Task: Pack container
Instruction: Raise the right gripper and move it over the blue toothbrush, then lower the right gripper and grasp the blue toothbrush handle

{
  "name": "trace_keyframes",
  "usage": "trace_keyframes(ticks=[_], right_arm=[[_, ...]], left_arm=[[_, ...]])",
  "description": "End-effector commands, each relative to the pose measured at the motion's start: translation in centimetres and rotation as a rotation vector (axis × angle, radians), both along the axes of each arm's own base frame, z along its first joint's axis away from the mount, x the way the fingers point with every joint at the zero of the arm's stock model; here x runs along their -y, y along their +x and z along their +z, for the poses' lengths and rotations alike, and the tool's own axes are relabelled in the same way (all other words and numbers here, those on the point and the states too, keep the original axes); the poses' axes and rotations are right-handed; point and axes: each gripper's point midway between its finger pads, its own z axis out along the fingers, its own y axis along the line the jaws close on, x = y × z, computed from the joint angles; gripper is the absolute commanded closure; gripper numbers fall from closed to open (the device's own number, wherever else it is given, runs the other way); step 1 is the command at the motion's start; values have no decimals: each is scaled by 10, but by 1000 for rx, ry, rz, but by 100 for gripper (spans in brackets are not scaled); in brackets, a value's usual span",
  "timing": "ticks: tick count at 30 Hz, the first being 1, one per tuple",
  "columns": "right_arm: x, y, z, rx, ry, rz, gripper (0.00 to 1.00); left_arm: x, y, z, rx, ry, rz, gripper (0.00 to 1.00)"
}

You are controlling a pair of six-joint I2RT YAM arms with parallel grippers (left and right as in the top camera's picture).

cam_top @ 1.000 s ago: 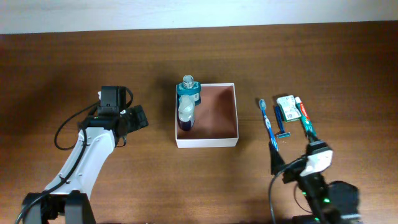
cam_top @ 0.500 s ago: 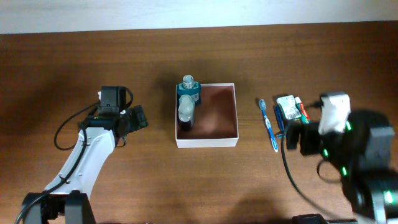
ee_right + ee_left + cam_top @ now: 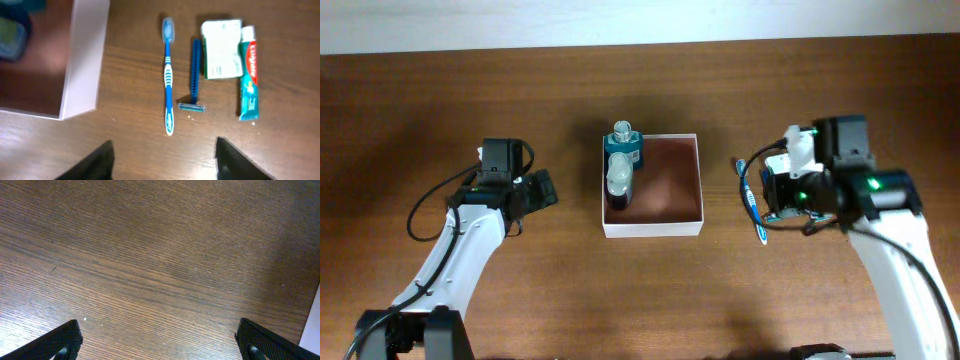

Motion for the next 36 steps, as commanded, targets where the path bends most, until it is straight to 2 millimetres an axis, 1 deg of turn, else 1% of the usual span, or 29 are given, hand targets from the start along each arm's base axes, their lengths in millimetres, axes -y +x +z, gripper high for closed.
trace_keyframes(ticks=[1,3,7,11,15,20,25,29,34,36], right_arm=[[0,8,-15,-53,6,8,50],[-1,11,-28,-92,6,8,55],[-11,24,-46,-123,56,27,59],[-17,34,-59,-126,63,54,59],[-22,38,-72,-139,30,128,58],[-28,44,-84,-149,10,152,58],[-23,46,-99,-164,-39,146,58],[-22,45,-110,-173,-42,143,58],[-22,43,-120,-180,-43,144,58],[-18,43,-127,-181,-62,138,57]], left_arm=[[-3,-2,-4,-13,11,-1,0],[-3,-2,-4,-13,11,-1,1],[-3,-2,-4,-13,11,-1,1],[-3,-2,-4,-13,11,-1,1],[-3,-2,-4,-13,11,-1,1],[-3,-2,-4,-13,11,-1,1],[-3,-2,-4,-13,11,-1,1],[-3,-2,-4,-13,11,-1,1],[-3,-2,-4,-13,11,-1,1],[-3,-2,-4,-13,11,-1,1]])
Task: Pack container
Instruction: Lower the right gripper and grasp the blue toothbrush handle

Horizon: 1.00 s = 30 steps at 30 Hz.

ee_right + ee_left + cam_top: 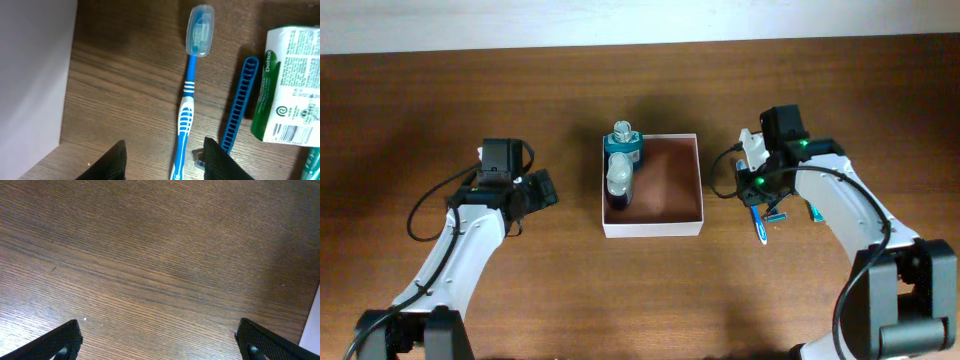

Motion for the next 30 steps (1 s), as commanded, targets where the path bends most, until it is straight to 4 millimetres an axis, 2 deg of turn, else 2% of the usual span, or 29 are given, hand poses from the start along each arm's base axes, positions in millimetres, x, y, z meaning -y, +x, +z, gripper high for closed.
trace_keyframes(ticks=[1,5,15,20,30], right_arm=[[4,-6,-17,-24,-38,10,57],[5,-8,-30,-31,-40,9,57],[5,-7,-43,-42,-42,10,58],[12,-9,-54,-31,-78,1,58],[12,-14,-61,-36,-78,1,58]], left_arm=[[-2,-2,-4,-13,11,-2,1],[-2,-2,-4,-13,11,-2,1],[-2,-2,-4,-13,11,-2,1],[-2,-2,-4,-13,11,-2,1],[-2,-2,-4,-13,11,-2,1]])
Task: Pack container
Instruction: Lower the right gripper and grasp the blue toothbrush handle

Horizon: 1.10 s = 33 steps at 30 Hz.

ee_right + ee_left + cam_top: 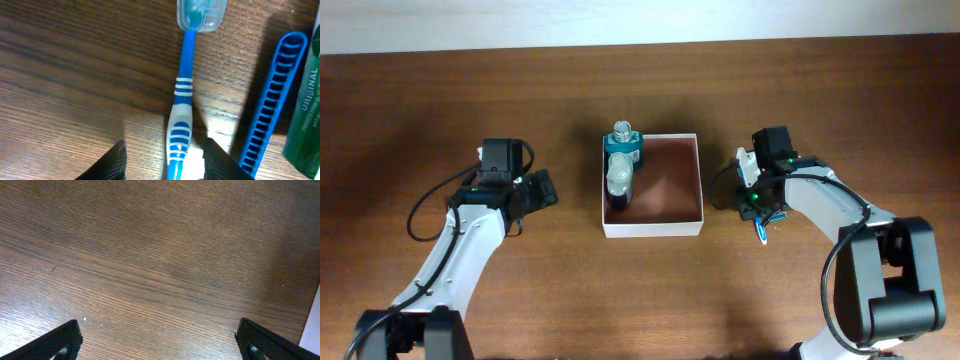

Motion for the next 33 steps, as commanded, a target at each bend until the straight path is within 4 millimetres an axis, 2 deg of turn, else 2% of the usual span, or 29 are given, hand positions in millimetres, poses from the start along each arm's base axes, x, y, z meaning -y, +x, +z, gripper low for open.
trace_keyframes(ticks=[1,5,12,17,21,24,33], right_arm=[[2,-7,-9,-15,-19,12,58],[2,-10,-16,-8,-19,12,58],[2,-6,-15,7,-17,11,58],[2,-6,-15,10,-17,10,72],[2,-6,-15,8,-16,8,74],[2,-7,-15,6,-16,8,82],[-1,-7,-15,4,-1,10,86]], left_arm=[[-2,-2,-4,-14,11,-2,1],[-2,-2,-4,-14,11,-2,1],[-2,-2,-4,-14,11,-2,1],[-2,-2,-4,-13,11,-2,1],[-2,-2,-4,-13,11,-2,1],[-2,-2,-4,-13,11,-2,1],[-2,-2,-4,-14,11,-2,1]])
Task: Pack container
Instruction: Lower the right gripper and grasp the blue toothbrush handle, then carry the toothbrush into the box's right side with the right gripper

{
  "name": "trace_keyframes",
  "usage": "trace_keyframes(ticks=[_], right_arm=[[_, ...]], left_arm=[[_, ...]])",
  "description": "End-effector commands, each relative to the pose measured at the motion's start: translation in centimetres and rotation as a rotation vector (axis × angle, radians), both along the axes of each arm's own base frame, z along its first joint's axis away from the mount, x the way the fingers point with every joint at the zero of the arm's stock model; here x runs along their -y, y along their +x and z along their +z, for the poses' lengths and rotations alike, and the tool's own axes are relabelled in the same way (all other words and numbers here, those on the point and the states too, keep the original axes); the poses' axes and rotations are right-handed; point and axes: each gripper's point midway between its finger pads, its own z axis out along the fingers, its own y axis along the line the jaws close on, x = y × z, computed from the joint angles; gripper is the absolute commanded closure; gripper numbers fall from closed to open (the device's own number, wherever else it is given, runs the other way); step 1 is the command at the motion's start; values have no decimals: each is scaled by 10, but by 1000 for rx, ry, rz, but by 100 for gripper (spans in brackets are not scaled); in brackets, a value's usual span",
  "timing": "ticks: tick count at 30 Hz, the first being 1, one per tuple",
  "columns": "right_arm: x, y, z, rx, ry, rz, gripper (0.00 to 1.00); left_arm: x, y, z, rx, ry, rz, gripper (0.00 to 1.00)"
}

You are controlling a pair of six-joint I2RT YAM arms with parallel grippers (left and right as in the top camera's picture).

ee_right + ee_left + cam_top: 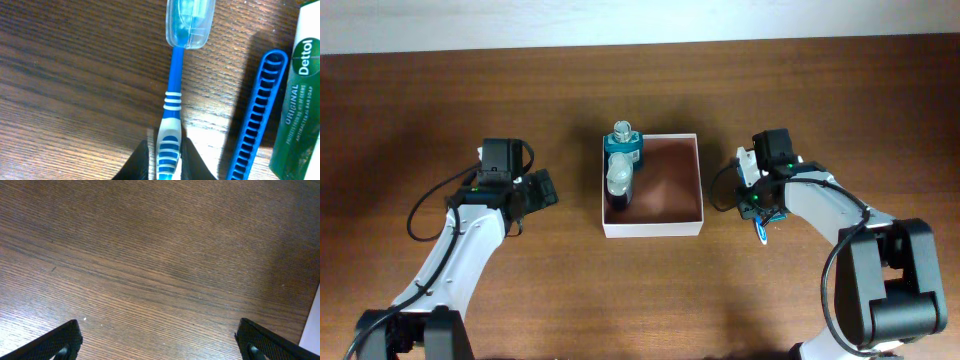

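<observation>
A white box (653,229) with a brown floor stands mid-table, with two bottles (620,175) at its left side. To its right a blue and white toothbrush (173,75) with a clear head cap lies on the wood. My right gripper (167,162) is down on the table there, its fingers (144,162) pressed against both sides of the handle. In the overhead view that gripper (756,200) covers most of the brush. My left gripper (160,345) hangs open over bare wood, left of the box.
A blue razor (257,110) lies just right of the toothbrush, and a green and white Dettol soap box (300,100) lies beyond it. The white box's edge (316,320) shows at the right of the left wrist view.
My right gripper's fingers, which stood wide apart on either side of the toothbrush handle, have come together on it. The left arm has not moved.
My right gripper first hung open, high over the toothbrush, razor, soap and toothpaste. It then stood lower over the brush, then close above the handle with its fingers apart. Now it is shut on the handle. The left gripper stayed open and still.
</observation>
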Motion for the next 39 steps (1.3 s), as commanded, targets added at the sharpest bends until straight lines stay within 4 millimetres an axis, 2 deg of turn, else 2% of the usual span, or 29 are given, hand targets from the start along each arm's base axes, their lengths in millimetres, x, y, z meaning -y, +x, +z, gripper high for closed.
trace_keyframes(ticks=[1,5,12,15,26,33,39], right_arm=[[-5,-13,-12,-50,22,2,86],[-5,-12,-11,-47,28,-24,95],[-5,-12,-11,-43,28,-24,96],[-5,-10,-2,-43,30,-32,96],[-15,16,77,42,91,-65,96],[-24,12,127,50,160,-87,96],[-48,9,168,72,296,-111,96]], left_arm=[[-3,-2,-4,-13,11,-1,1],[-3,-2,-4,-13,11,-1,1],[-3,-2,-4,-13,11,-1,1],[-3,-2,-4,-14,11,-1,1],[-3,-2,-4,-14,11,-1,1],[-3,-2,-4,-14,11,-1,1],[-3,-2,-4,-13,11,-1,1]])
